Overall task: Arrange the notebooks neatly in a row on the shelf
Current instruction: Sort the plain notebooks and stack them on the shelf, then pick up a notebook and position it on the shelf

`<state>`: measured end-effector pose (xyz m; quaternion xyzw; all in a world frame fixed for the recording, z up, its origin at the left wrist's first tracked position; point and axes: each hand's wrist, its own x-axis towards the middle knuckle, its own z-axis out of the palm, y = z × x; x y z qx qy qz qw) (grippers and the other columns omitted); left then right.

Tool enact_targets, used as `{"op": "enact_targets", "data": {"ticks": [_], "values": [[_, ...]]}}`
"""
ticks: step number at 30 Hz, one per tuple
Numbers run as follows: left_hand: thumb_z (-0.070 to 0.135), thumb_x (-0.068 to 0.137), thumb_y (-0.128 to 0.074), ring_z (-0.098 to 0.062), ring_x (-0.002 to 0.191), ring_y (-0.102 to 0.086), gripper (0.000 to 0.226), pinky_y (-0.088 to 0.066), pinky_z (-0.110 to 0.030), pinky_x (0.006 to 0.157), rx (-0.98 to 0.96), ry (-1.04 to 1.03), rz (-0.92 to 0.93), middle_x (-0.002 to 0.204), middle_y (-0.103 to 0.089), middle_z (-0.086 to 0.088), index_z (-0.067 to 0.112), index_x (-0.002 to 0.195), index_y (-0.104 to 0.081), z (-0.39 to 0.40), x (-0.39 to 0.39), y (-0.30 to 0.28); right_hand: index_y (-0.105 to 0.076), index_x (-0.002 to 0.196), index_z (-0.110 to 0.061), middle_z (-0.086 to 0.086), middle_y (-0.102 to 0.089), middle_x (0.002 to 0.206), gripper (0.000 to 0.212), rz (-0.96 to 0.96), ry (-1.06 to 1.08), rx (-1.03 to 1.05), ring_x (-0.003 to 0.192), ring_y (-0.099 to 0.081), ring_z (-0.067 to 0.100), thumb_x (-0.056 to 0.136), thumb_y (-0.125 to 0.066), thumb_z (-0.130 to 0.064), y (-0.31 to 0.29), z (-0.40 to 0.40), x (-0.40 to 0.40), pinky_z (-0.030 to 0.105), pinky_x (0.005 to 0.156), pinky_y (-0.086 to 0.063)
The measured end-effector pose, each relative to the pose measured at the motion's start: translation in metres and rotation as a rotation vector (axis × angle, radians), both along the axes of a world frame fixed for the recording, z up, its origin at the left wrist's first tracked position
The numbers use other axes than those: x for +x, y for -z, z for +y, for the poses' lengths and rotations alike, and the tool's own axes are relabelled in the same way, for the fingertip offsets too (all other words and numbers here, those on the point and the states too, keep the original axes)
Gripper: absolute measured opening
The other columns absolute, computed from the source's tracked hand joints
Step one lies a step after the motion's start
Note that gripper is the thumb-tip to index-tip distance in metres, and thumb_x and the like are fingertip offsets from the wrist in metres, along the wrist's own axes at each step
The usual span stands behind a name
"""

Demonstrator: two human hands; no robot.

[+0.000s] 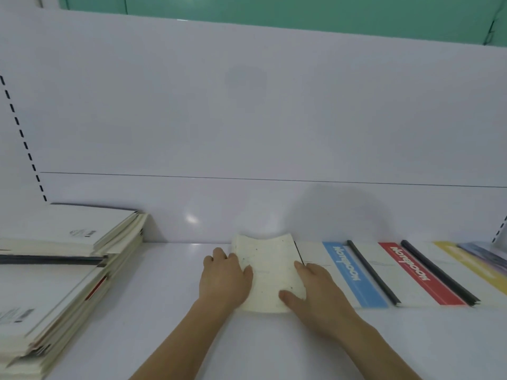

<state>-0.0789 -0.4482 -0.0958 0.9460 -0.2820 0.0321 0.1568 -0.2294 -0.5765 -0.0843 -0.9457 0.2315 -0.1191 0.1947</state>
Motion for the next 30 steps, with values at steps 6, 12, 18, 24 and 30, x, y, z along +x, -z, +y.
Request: {"op": "enact_targets", "data": {"ticks": [6, 12, 18, 24, 30], "values": [[0.06, 0.097, -0.038, -0.023, 0.109, -0.056, 0.056, -0.048, -0.034, 0.092, -0.091, 0.095, 0.092, 0.114, -0.06, -0.002, 0.017, 0.131, -0.048, 0.022, 0.002, -0.002, -0.027, 0.15, -0.019, -0.004, -0.032, 0.153, 0.075, 0.055, -0.008, -0.097, 0.146, -0.014, 0.017, 0.092, -0.034, -0.066, 0.013, -0.006, 0.003, 0.031, 0.117, -0.012], [0.074, 0.081, -0.057, -0.016, 0.139, -0.031, 0.101, -0.028, -0.029, 0.113, 0.123, 0.431, 0.187, 0.153, -0.035, 0.005, 0.026, 0.157, -0.013, 0.059, -0.012, -0.012, -0.037, 0.139, -0.022, -0.005, -0.038, 0.142, 0.095, 0.191, -0.137, -0.13, 0.14, -0.02, 0.015, 0.069, -0.047, -0.086, -0.005, -0.007, -0.009, 0.027, 0.111, -0.021], [0.06, 0.084, -0.065, -0.017, 0.137, -0.04, 0.094, -0.035, -0.029, 0.11, 0.102, 0.381, 0.247, 0.154, -0.04, 0.004, 0.027, 0.158, -0.017, 0.056, -0.004, -0.017, -0.04, 0.14, -0.021, -0.007, -0.041, 0.136, 0.083, 0.149, -0.127, -0.1, 0.131, -0.031, 0.011, 0.077, -0.06, -0.07, -0.012, -0.006, -0.004, 0.022, 0.101, -0.028], [0.067, 0.079, -0.067, -0.021, 0.132, -0.046, 0.1, -0.039, -0.033, 0.107, 0.152, 0.341, 0.238, 0.148, -0.046, 0.001, 0.032, 0.157, -0.018, 0.056, 0.003, -0.018, -0.027, 0.15, -0.022, -0.012, -0.035, 0.143, 0.094, 0.154, -0.107, -0.1, 0.138, -0.023, 0.009, 0.077, -0.056, -0.074, -0.005, -0.008, -0.003, 0.028, 0.113, -0.023], [0.067, 0.08, -0.066, -0.015, 0.141, -0.034, 0.102, -0.032, -0.033, 0.114, 0.05, 0.363, 0.256, 0.157, -0.031, 0.01, 0.029, 0.158, -0.012, 0.061, -0.005, -0.014, -0.024, 0.149, -0.027, -0.011, -0.021, 0.151, 0.091, 0.091, -0.131, -0.147, 0.141, -0.014, 0.01, 0.078, -0.049, -0.076, -0.003, -0.004, -0.007, 0.028, 0.113, -0.022]]}}
